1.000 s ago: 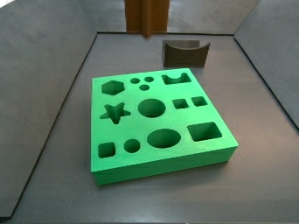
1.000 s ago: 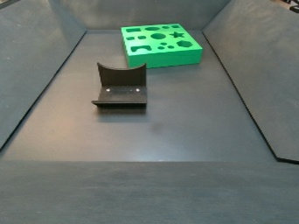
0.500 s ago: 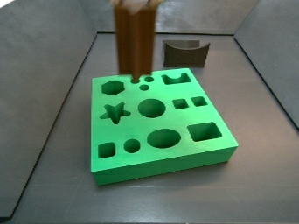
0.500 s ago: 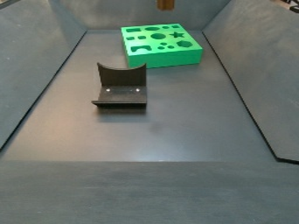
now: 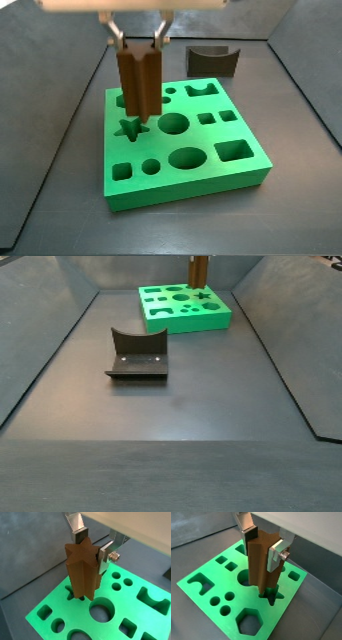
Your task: Insert the star object.
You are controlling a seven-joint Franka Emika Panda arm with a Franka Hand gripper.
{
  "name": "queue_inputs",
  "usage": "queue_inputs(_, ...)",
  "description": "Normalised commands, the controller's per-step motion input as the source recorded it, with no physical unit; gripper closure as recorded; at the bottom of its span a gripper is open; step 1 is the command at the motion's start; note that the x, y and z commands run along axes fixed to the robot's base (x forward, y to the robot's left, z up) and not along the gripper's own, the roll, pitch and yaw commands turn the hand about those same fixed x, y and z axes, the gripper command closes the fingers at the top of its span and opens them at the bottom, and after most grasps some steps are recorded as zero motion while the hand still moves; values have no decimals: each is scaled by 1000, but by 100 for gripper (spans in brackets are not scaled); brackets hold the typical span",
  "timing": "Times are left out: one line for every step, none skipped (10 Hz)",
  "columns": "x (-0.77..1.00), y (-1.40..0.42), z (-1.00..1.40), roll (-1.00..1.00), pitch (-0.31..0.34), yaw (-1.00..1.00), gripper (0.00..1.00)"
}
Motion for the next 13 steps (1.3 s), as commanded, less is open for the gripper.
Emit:
queue_inputs(0, -177, -377, 64, -66, 229, 100)
queue_inputs(0, -134, -343, 86, -27, 211, 100)
queue_inputs(-51, -114, -280, 79, -10, 163, 100)
queue_inputs(-134, -74, -220, 70, -16, 126, 100)
queue_inputs(-214, -6, -131, 89, -53, 200, 100)
queue_inputs(-260, 0, -26, 99, -126, 351, 100)
queue_inputs(-243, 0, 0, 87, -117, 329, 100)
queue_inputs(-223, 0, -40, 144, -77, 297, 100)
queue_inputs(-80, 0, -151, 191, -19, 271, 100)
queue_inputs(0, 0, -211, 196, 0, 223, 100)
queue_inputs(0, -3, -237, 193, 0, 206, 100)
queue_inputs(86, -69, -400, 169, 0, 100, 100)
queue_inputs(6, -151, -749, 199, -74, 9, 100)
